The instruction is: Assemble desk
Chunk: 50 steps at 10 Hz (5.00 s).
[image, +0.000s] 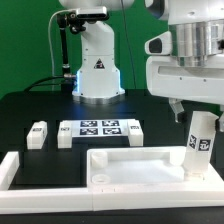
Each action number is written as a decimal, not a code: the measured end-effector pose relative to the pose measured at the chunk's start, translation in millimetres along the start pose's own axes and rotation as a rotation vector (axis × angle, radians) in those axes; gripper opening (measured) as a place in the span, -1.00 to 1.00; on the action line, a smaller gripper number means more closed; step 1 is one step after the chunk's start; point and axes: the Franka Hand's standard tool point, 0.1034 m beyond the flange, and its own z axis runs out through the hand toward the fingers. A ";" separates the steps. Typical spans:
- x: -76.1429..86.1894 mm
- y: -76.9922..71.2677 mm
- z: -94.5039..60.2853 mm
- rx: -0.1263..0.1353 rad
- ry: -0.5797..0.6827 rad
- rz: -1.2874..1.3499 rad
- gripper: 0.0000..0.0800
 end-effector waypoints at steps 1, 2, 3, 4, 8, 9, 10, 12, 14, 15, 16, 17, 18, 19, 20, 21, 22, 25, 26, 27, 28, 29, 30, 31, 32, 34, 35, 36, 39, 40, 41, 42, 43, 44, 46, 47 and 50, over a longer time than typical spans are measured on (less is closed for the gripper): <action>0.7 0.6 0.5 0.001 -0.002 -0.066 0.62; 1.0 0.9 0.7 0.001 -0.002 -0.113 0.62; 1.2 1.1 0.9 0.000 -0.002 -0.236 0.62; 1.4 1.5 1.1 -0.003 -0.001 -0.364 0.62; 2.0 2.4 3.4 -0.006 0.004 -0.608 0.40; 1.9 2.4 3.5 -0.006 0.004 -0.606 -0.06; 3.3 4.6 3.9 -0.009 0.001 -0.483 -0.25; 3.0 4.8 4.4 -0.006 -0.002 -0.322 -0.25; 5.1 5.5 3.5 -0.005 -0.002 -0.128 -0.25; 3.2 5.0 4.9 -0.006 -0.005 0.026 -0.27; -0.8 2.8 6.9 -0.001 -0.014 0.172 -0.27; -1.0 -1.8 7.8 0.034 -0.031 0.381 -0.27; -0.2 -4.8 8.9 0.087 -0.048 0.587 -0.26; 0.1 -4.7 8.6 0.099 -0.065 0.640 -0.27; -2.0 -5.7 9.0 0.098 -0.067 0.647 -0.27; -2.2 -5.8 9.1 0.099 -0.066 0.624 -0.25; -2.6 -5.6 9.2 0.097 -0.058 0.538 -0.25; -3.0 -5.1 9.2 0.099 -0.017 -0.018 0.60; -2.7 -4.7 9.6 0.098 -0.013 -0.093 0.60; -2.3 -4.3 9.9 0.098 -0.009 -0.174 0.62; -0.5 -2.2 9.9 0.085 0.000 -0.308 0.62; 6.4 3.4 8.6 0.040 0.020 -0.535 0.62; 11.6 4.6 4.3 -0.029 0.047 -0.810 0.62; 11.3 4.9 4.9 -0.042 0.052 -0.881 0.62; 10.6 4.6 5.3 -0.034 0.049 -0.811 0.62; 10.3 4.6 5.5 -0.032 0.048 -0.774 0.39; 9.6 4.1 5.6 -0.027 0.047 -0.696 -0.06; 10.0 4.5 5.7 -0.026 0.047 -0.662 -0.28; 10.1 4.4 5.8 -0.019 0.047 -0.386 -0.28; 10.6 4.9 6.2 -0.005 0.036 -0.212 -0.28; 12.7 5.6 6.4 0.015 0.020 -0.046 -0.28; 14.0 6.1 6.6 0.033 0.003 0.120 -0.28; 15.3 6.3 6.7 0.052 -0.013 0.268 -0.27; 16.9 7.9 6.7 0.083 -0.048 0.390 -0.27; 14.4 6.5 7.2 0.082 -0.065 0.587 -0.27; 14.3 6.5 7.3 0.082 -0.064 0.567 -0.08; 10.2 4.4 4.3 0.057 -0.047 0.025 0.56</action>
Offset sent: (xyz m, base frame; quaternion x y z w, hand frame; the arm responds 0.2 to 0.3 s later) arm 0.0000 0.0000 0.0000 0.0000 0.0000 -0.2571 0.9664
